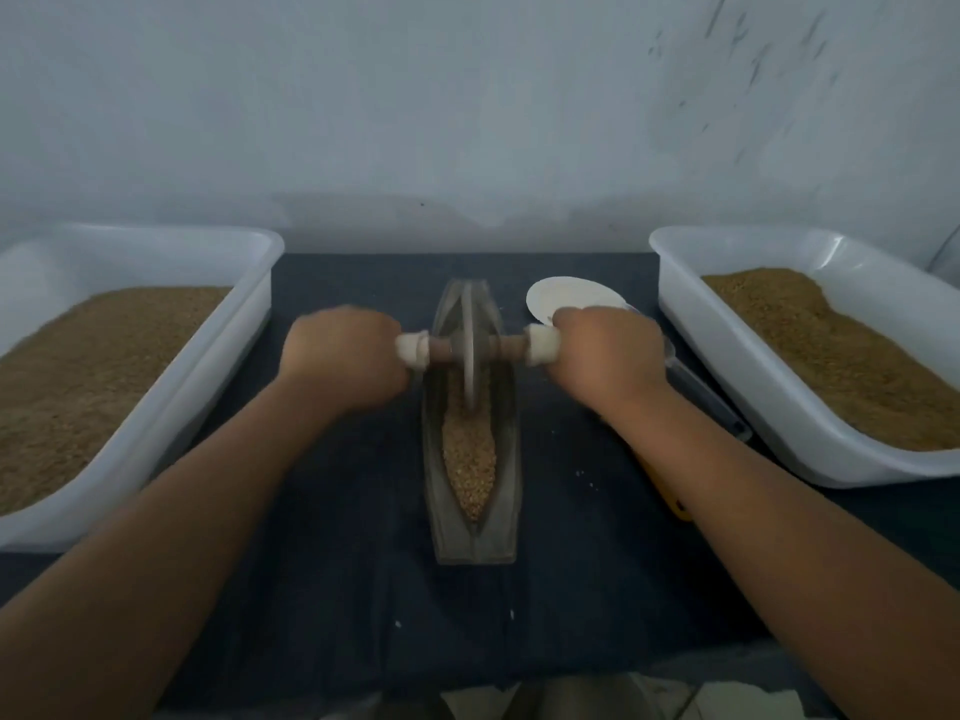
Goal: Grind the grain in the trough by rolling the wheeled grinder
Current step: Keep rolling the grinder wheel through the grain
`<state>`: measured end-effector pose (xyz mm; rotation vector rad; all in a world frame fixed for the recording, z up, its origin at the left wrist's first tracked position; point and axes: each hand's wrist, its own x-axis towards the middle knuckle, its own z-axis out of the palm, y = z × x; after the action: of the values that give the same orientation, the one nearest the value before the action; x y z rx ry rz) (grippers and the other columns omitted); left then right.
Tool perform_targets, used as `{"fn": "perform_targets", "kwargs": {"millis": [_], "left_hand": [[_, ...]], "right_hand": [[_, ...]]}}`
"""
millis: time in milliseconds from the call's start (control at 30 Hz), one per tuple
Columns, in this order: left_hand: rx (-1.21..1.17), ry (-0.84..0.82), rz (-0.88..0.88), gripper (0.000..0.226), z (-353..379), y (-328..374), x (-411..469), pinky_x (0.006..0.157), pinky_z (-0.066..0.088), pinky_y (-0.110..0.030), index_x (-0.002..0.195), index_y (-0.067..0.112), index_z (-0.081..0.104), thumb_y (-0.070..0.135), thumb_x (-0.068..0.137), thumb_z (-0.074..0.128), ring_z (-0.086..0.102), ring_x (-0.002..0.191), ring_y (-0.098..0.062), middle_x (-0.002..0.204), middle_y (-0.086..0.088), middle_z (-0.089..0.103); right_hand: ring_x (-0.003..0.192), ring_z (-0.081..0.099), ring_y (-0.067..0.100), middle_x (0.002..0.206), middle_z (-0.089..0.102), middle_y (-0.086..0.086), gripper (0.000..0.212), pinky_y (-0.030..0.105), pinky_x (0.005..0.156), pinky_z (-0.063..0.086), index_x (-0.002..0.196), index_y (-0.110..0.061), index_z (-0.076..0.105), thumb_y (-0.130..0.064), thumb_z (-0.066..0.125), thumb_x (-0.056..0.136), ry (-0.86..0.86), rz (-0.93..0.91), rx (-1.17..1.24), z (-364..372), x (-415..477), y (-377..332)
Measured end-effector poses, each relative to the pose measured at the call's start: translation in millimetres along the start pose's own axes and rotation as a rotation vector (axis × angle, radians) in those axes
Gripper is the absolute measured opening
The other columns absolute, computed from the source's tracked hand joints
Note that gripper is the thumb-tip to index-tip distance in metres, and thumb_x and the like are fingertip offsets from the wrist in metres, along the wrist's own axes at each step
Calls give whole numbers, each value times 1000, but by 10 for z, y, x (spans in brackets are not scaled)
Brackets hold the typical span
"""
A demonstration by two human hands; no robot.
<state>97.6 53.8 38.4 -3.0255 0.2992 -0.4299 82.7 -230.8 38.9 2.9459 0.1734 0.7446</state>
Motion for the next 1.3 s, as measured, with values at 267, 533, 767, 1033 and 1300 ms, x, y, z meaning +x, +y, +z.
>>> {"fn": "perform_targets", "kwargs": {"millis": [267, 533, 767, 1033, 1300], "left_hand": [[17, -70, 34, 28, -119, 34, -159, 58, 43, -31, 70, 30, 56, 53, 86, 51, 56, 62, -16, 69, 10, 57], [77, -11, 88, 29, -155, 13, -527, 51, 30, -26, 66, 31, 49, 55, 81, 55, 48, 53, -11, 61, 11, 51], [19, -36, -2, 28, -120, 50, 296, 55, 34, -28, 71, 28, 59, 54, 80, 56, 52, 61, -17, 72, 7, 59], [79, 88, 152, 31, -164, -15, -731, 47, 24, -22, 61, 32, 42, 48, 75, 65, 39, 44, -6, 52, 13, 43], [27, 24, 22, 33, 1, 8, -39, 56, 37, -29, 67, 29, 55, 55, 86, 54, 53, 58, -18, 65, 10, 55]], "right_hand": [[54, 46, 19, 57, 46, -8, 30, 24, 48, 23, 65, -24, 48, -41, 68, 80, -59, -22, 37, -96, -175, 62], [46, 41, 9, 52, 35, -15, 35, 21, 43, 26, 67, -31, 49, -51, 77, 74, -39, -88, 58, -92, -545, 143], [69, 56, 26, 70, 55, -5, 13, 31, 58, 32, 85, -21, 64, -34, 62, 88, -98, 88, 64, 164, 213, 13], [43, 18, -4, 47, 26, -15, 40, 18, 44, 11, 61, -34, 43, -61, 68, 77, -21, -83, 8, -290, -648, 113], [48, 41, 21, 52, 34, -10, 30, 21, 50, 16, 64, -21, 52, -40, 69, 80, 43, -23, 24, 14, -148, 42]]}}
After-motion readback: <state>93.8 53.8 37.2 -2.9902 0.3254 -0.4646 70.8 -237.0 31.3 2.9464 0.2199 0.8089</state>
